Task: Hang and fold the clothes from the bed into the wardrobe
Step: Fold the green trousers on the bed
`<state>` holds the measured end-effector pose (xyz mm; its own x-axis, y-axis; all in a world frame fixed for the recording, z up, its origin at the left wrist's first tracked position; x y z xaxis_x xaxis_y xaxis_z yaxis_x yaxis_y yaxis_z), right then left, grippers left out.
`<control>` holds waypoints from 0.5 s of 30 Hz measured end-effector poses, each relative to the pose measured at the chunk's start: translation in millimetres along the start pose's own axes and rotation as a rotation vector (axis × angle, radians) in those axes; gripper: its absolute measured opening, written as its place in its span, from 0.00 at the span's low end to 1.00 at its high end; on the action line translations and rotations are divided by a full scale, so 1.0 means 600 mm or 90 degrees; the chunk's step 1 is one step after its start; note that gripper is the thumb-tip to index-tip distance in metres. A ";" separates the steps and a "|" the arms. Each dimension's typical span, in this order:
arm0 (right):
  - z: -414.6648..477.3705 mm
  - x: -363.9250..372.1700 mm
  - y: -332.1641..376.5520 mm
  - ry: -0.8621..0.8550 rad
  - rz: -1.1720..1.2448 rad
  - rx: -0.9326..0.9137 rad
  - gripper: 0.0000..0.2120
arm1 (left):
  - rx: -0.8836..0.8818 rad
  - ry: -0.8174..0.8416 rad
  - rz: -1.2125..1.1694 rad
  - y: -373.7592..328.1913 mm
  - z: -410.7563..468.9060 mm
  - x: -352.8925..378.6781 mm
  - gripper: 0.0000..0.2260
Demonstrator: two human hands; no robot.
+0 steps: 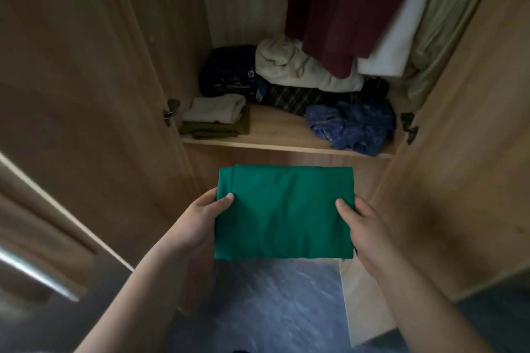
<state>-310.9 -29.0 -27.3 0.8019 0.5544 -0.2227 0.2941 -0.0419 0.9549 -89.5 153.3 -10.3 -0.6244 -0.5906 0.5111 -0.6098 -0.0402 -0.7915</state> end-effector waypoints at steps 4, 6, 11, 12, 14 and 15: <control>0.135 0.017 0.021 0.010 -0.044 -0.019 0.08 | -0.005 -0.037 0.010 -0.040 0.116 -0.015 0.12; 0.198 0.020 0.029 -0.009 -0.076 -0.021 0.08 | 0.003 -0.041 0.010 -0.057 0.183 -0.016 0.12; 0.382 0.037 0.046 -0.085 -0.156 -0.006 0.06 | -0.015 -0.026 0.026 -0.104 0.401 -0.015 0.13; 0.417 0.040 0.051 -0.105 -0.176 0.006 0.06 | -0.025 -0.030 0.032 -0.114 0.446 -0.016 0.14; 0.483 0.050 0.065 -0.121 -0.221 0.026 0.07 | -0.032 -0.045 0.056 -0.135 0.526 -0.019 0.13; 0.515 0.058 0.069 -0.118 -0.255 0.032 0.08 | -0.033 -0.054 0.075 -0.144 0.563 -0.020 0.13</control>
<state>-110.2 -268.4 -56.4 0.6984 0.3766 -0.6086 0.6214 0.1030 0.7767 135.7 -108.3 -61.3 -0.6507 -0.6549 0.3843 -0.5607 0.0730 -0.8248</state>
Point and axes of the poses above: each hand's wrist, its own z-axis towards the middle knuckle, its own x-axis out of the palm, y = z × x, the point moved 8 cm from there along z, towards the middle knuckle, and after that the axes turned 13 degrees about -z, right-handed, at the moved point
